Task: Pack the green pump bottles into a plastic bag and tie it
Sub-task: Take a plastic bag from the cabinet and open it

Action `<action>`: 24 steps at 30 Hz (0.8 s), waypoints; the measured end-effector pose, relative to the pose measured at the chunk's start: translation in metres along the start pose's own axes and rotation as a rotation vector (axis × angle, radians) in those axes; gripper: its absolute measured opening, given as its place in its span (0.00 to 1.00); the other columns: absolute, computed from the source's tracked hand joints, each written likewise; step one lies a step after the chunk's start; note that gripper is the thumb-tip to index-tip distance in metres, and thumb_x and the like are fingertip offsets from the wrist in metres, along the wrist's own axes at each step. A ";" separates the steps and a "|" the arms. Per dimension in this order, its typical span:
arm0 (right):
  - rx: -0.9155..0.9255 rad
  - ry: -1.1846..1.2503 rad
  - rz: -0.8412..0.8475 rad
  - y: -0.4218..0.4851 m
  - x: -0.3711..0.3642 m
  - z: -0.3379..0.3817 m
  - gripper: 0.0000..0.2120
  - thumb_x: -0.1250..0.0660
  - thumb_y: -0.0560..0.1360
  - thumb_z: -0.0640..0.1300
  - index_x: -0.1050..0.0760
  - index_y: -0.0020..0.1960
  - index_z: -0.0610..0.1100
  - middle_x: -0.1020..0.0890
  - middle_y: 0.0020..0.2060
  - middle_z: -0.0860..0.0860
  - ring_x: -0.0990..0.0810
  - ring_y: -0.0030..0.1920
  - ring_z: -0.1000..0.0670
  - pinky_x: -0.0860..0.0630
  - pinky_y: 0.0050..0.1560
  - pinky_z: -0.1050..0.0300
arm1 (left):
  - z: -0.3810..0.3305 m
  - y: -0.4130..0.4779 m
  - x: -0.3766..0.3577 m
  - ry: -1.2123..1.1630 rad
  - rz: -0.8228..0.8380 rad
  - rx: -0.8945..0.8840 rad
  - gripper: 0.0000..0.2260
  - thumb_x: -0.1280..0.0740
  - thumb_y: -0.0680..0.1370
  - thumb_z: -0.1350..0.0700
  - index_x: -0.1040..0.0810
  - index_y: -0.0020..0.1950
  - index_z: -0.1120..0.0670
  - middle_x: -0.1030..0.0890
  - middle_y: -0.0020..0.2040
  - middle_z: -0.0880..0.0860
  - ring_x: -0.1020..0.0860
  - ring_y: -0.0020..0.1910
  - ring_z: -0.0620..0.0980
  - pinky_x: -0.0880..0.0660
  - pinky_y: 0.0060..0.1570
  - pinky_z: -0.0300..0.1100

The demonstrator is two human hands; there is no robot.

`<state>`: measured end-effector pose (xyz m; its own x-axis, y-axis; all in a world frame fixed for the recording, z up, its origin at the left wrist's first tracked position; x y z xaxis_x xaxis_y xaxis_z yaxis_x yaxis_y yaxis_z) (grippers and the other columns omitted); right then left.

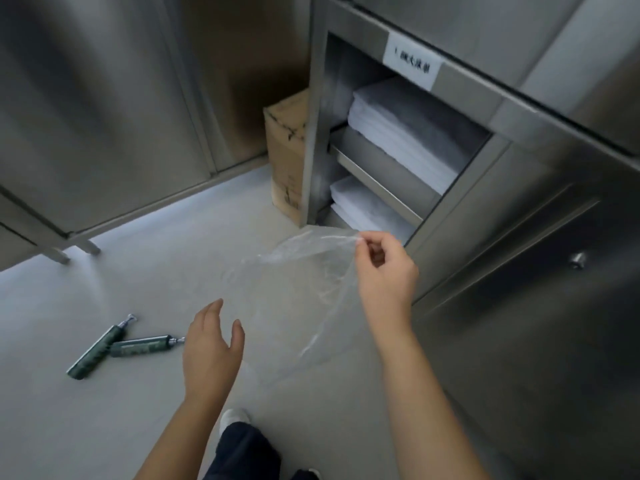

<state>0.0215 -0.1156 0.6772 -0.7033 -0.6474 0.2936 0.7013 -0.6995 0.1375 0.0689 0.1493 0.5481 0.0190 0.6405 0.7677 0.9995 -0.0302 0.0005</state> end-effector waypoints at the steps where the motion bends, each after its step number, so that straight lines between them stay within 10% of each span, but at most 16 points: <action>1: 0.019 0.007 0.013 0.000 -0.005 0.018 0.09 0.36 0.73 0.39 0.26 0.40 0.53 0.23 0.34 0.56 0.25 0.37 0.56 0.31 0.38 0.73 | 0.004 0.002 0.013 -0.007 -0.018 0.020 0.19 0.36 0.76 0.60 0.32 0.66 0.62 0.27 0.64 0.61 0.30 0.64 0.58 0.33 0.63 0.53; 24: 0.310 0.178 0.200 -0.008 -0.211 0.272 0.04 0.35 0.74 0.39 0.22 0.45 0.45 0.20 0.37 0.54 0.22 0.40 0.56 0.24 0.43 0.66 | 0.111 0.065 0.198 -0.384 -0.261 0.325 0.19 0.37 0.77 0.55 0.33 0.67 0.55 0.28 0.64 0.52 0.27 0.59 0.49 0.27 0.55 0.49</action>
<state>0.1959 0.1092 0.8712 -0.5397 -0.8226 0.1790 0.8090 -0.4480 0.3805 0.1400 0.3593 0.6290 -0.2830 0.8300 0.4806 0.9271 0.3651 -0.0846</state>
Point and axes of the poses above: each hand's wrist, its own y-axis towards the middle knuckle, its own x-axis out of the back of the hand, z = x × y, the point moved 9 cm from there along y, towards the middle knuckle
